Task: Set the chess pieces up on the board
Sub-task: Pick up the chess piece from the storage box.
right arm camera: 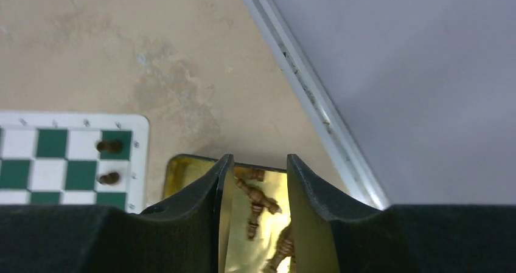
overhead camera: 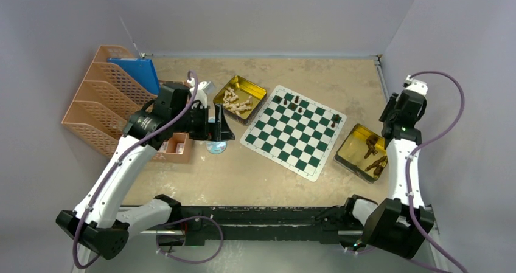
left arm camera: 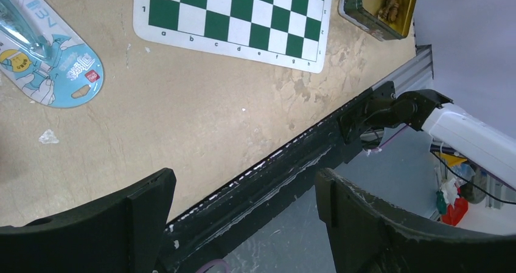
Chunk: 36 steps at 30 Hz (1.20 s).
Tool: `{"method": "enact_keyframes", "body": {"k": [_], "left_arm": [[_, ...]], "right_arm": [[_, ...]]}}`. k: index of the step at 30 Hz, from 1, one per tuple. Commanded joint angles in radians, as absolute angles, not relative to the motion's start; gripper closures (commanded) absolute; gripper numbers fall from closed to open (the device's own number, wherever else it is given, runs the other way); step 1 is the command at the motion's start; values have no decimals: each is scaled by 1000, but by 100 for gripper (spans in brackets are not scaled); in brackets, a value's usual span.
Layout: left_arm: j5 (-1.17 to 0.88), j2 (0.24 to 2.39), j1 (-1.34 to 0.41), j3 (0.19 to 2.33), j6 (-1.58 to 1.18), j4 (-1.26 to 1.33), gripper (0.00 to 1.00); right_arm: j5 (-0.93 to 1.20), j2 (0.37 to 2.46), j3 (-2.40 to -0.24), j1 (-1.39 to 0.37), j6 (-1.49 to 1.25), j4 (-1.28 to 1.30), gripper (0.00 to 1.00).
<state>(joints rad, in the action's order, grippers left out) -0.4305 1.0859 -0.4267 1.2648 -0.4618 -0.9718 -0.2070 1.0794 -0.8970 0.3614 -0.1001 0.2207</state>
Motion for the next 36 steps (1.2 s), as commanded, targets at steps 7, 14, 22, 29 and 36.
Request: {"method": "enact_keyframes", "body": {"k": [7, 14, 22, 29, 36], "left_arm": [[-451, 1001, -428, 1247, -491, -953, 16], [-519, 1012, -428, 1236, -498, -894, 17], [-483, 998, -428, 1243, -491, -895, 17], [-465, 990, -430, 1236, -468, -931, 17], [-480, 1009, -446, 1213, -479, -925, 17]], "right_arm": [[-271, 1160, -899, 269, 457, 327, 60], [-225, 1124, -828, 233, 600, 412, 59], [-211, 1219, -792, 152, 597, 411, 62], [-255, 1257, -722, 153, 622, 346, 62], [-308, 1337, -741, 143, 609, 334, 61]]}}
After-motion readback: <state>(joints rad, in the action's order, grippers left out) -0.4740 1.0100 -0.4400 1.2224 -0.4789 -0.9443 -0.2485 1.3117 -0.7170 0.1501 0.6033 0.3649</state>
